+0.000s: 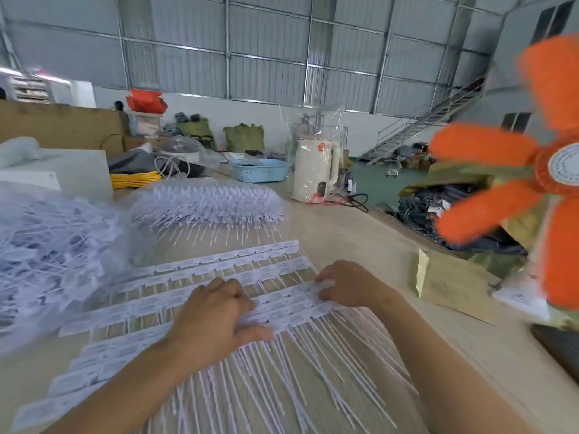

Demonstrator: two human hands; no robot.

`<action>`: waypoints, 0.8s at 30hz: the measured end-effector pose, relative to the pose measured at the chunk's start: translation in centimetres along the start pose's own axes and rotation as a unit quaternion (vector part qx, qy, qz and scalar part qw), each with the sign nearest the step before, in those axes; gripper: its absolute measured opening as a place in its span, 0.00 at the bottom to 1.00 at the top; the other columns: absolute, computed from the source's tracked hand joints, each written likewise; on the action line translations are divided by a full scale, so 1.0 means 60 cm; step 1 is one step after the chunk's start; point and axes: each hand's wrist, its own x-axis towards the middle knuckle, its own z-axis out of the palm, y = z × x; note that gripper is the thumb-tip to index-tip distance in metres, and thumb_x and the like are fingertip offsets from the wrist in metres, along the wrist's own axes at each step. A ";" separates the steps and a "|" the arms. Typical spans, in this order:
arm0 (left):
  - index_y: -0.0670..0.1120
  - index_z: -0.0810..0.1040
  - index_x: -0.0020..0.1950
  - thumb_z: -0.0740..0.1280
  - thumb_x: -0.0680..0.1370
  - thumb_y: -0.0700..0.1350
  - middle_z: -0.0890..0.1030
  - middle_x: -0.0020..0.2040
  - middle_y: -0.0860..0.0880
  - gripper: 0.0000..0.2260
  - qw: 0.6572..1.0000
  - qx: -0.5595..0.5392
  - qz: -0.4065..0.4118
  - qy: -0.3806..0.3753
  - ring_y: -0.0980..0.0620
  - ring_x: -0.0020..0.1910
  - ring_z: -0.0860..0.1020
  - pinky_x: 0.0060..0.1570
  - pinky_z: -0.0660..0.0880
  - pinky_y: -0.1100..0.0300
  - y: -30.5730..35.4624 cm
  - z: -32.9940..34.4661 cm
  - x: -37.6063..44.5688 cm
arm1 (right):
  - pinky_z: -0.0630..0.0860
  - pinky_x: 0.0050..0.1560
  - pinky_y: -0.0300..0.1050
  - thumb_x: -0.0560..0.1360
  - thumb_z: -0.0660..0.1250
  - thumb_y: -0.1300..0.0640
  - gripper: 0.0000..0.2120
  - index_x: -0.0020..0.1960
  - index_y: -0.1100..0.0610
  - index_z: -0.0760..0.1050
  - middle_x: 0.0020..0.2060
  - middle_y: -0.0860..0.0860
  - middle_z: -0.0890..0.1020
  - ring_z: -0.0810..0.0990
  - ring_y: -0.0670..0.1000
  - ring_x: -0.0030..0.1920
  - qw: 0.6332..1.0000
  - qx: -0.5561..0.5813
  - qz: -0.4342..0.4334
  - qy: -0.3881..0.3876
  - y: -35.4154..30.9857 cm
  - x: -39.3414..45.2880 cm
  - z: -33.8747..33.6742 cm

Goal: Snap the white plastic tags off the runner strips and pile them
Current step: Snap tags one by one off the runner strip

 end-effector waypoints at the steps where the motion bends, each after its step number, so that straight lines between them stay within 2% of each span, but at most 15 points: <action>1: 0.58 0.75 0.63 0.50 0.61 0.77 0.72 0.56 0.58 0.40 1.000 -0.010 0.008 -0.006 0.57 0.56 0.68 0.56 0.66 0.62 -0.002 -0.004 0.000 | 0.66 0.62 0.41 0.74 0.68 0.52 0.17 0.63 0.52 0.76 0.64 0.52 0.74 0.72 0.53 0.64 1.000 0.026 -0.003 0.018 0.005 -0.003 0.003; 2: 0.57 0.77 0.60 0.52 0.59 0.77 0.71 0.53 0.58 0.39 0.999 -0.031 0.010 -0.015 0.58 0.53 0.68 0.54 0.67 0.62 -0.002 -0.007 -0.001 | 0.66 0.60 0.40 0.73 0.70 0.51 0.18 0.61 0.52 0.77 0.63 0.52 0.74 0.72 0.52 0.63 0.998 0.055 -0.002 0.035 0.010 -0.008 0.004; 3: 0.57 0.78 0.55 0.57 0.60 0.76 0.72 0.49 0.58 0.33 0.998 -0.057 0.012 -0.022 0.59 0.50 0.70 0.50 0.69 0.63 -0.002 -0.013 -0.002 | 0.66 0.58 0.40 0.71 0.72 0.51 0.17 0.58 0.53 0.79 0.59 0.53 0.74 0.73 0.52 0.61 0.995 0.080 -0.004 0.055 0.014 -0.013 0.004; 5: 0.58 0.74 0.43 0.65 0.67 0.69 0.72 0.41 0.59 0.17 0.995 -0.093 0.021 -0.027 0.62 0.40 0.72 0.40 0.69 0.65 -0.002 -0.020 0.000 | 0.68 0.52 0.40 0.67 0.76 0.50 0.14 0.50 0.53 0.81 0.49 0.49 0.75 0.74 0.50 0.53 0.992 0.101 -0.029 0.074 0.021 -0.019 -0.002; 6: 0.58 0.71 0.40 0.68 0.69 0.65 0.72 0.38 0.60 0.13 0.994 -0.102 0.025 -0.033 0.64 0.35 0.71 0.35 0.67 0.67 -0.001 -0.023 0.001 | 0.68 0.47 0.40 0.65 0.77 0.50 0.13 0.47 0.53 0.81 0.44 0.48 0.74 0.74 0.48 0.49 0.991 0.108 -0.046 0.059 0.022 -0.023 -0.006; 8: 0.58 0.70 0.39 0.71 0.70 0.60 0.73 0.34 0.59 0.12 0.989 -0.132 0.026 -0.067 0.65 0.31 0.70 0.32 0.64 0.69 -0.003 -0.026 0.001 | 0.68 0.41 0.40 0.63 0.79 0.52 0.14 0.44 0.52 0.79 0.41 0.48 0.75 0.74 0.48 0.43 0.991 0.114 -0.066 -0.015 0.022 -0.028 -0.011; 10: 0.57 0.71 0.40 0.74 0.67 0.58 0.73 0.36 0.58 0.13 0.979 -0.170 0.016 -0.114 0.63 0.33 0.70 0.34 0.66 0.68 -0.005 -0.030 0.001 | 0.69 0.41 0.40 0.62 0.80 0.53 0.16 0.45 0.51 0.77 0.43 0.49 0.76 0.73 0.49 0.42 0.991 0.100 -0.066 -0.057 0.024 -0.029 -0.012; 13: 0.56 0.71 0.38 0.74 0.68 0.56 0.72 0.37 0.58 0.13 0.976 -0.172 0.007 -0.137 0.62 0.34 0.70 0.37 0.68 0.66 -0.004 -0.032 0.003 | 0.69 0.39 0.39 0.61 0.80 0.54 0.17 0.44 0.52 0.75 0.40 0.47 0.75 0.74 0.49 0.41 0.992 0.097 -0.065 -0.053 0.024 -0.028 -0.010; 18: 0.54 0.68 0.36 0.73 0.70 0.50 0.72 0.35 0.56 0.13 0.977 -0.156 -0.007 -0.147 0.60 0.32 0.69 0.33 0.65 0.63 0.001 -0.043 0.011 | 0.67 0.36 0.36 0.62 0.80 0.53 0.16 0.41 0.53 0.74 0.36 0.45 0.74 0.72 0.44 0.37 0.993 0.094 -0.062 -0.047 0.022 -0.026 -0.006; 20: 0.53 0.69 0.37 0.73 0.71 0.48 0.72 0.34 0.55 0.12 0.971 -0.180 -0.008 -0.159 0.58 0.31 0.69 0.33 0.65 0.62 -0.001 -0.053 0.014 | 0.67 0.36 0.37 0.62 0.80 0.52 0.15 0.38 0.52 0.74 0.34 0.45 0.75 0.73 0.45 0.36 0.990 0.112 -0.063 -0.058 0.024 -0.029 -0.008; 24: 0.53 0.70 0.38 0.73 0.71 0.50 0.73 0.33 0.56 0.11 0.967 -0.194 -0.001 -0.163 0.60 0.30 0.69 0.30 0.65 0.65 -0.002 -0.065 0.013 | 0.67 0.37 0.39 0.63 0.79 0.53 0.11 0.36 0.55 0.78 0.33 0.47 0.78 0.74 0.46 0.36 0.979 0.190 -0.058 -0.053 0.038 -0.035 -0.029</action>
